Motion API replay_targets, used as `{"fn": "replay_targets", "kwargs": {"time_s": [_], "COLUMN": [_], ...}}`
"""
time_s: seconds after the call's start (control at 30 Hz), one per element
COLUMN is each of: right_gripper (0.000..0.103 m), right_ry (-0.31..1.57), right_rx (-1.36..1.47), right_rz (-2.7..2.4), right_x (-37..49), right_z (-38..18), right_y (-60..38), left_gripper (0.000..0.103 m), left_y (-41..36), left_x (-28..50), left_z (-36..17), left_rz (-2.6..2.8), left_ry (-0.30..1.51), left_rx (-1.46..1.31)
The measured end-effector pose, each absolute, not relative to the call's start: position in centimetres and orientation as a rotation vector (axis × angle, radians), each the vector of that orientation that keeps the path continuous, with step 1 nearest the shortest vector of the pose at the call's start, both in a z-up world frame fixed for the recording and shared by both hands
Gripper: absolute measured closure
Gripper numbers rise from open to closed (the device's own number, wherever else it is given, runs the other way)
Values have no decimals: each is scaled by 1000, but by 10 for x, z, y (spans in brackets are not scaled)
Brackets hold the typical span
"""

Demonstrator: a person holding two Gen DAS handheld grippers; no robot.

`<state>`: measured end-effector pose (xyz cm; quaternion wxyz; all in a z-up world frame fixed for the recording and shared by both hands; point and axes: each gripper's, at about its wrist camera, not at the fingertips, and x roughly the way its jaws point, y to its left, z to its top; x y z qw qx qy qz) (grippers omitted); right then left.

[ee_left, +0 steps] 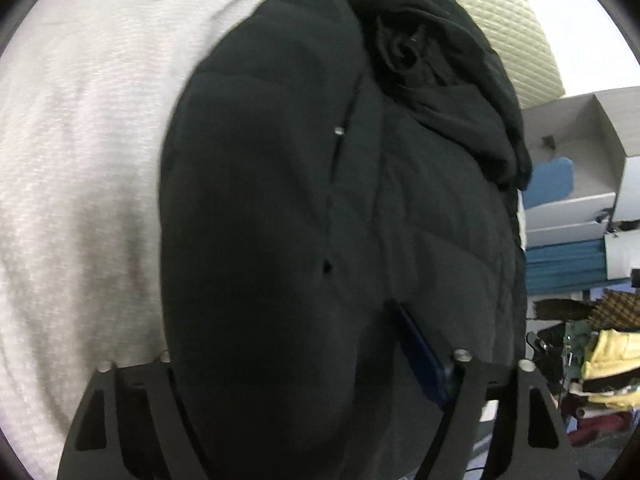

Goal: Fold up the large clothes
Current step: 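Carry the lifted hem over the jacket body toward the collar with both grippers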

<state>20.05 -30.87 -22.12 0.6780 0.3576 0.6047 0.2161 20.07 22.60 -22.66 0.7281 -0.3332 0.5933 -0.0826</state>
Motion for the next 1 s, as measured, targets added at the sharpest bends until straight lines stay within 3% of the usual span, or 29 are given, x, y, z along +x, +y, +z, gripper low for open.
{"fn": "replay_targets", "kwargs": {"time_s": [0.03, 0.1, 0.13, 0.2, 0.23, 0.3, 0.57, 1.0], "right_gripper": [15, 44, 50, 73, 77, 86, 90, 92], "right_ry": [1352, 1351, 1355, 1352, 1346, 1323, 1224, 1026], "right_rx": [793, 753, 739, 735, 730, 709, 572, 646], "right_rz": [499, 492, 481, 467, 463, 459, 422, 517], "right_x": [200, 199, 198, 196, 195, 193, 180, 159], "right_z": [-219, -215, -215, -216, -214, -209, -183, -133], "right_y": [-306, -305, -305, -310, -312, -313, -303, -316], "left_gripper": [40, 51, 60, 73, 81, 86, 92, 97], "left_y": [222, 218, 217, 215, 214, 215, 231, 269], "left_x": [203, 205, 204, 201, 198, 193, 169, 119], "left_z": [-226, -223, -219, -213, -209, -202, -173, -95], "left_rz": [-195, -215, -231, -252, -258, -255, -289, -287], "left_ry": [1300, 1286, 1270, 1240, 1225, 1192, 1073, 983], "left_rx": [-735, -726, -726, -721, -715, -717, -776, -840]}}
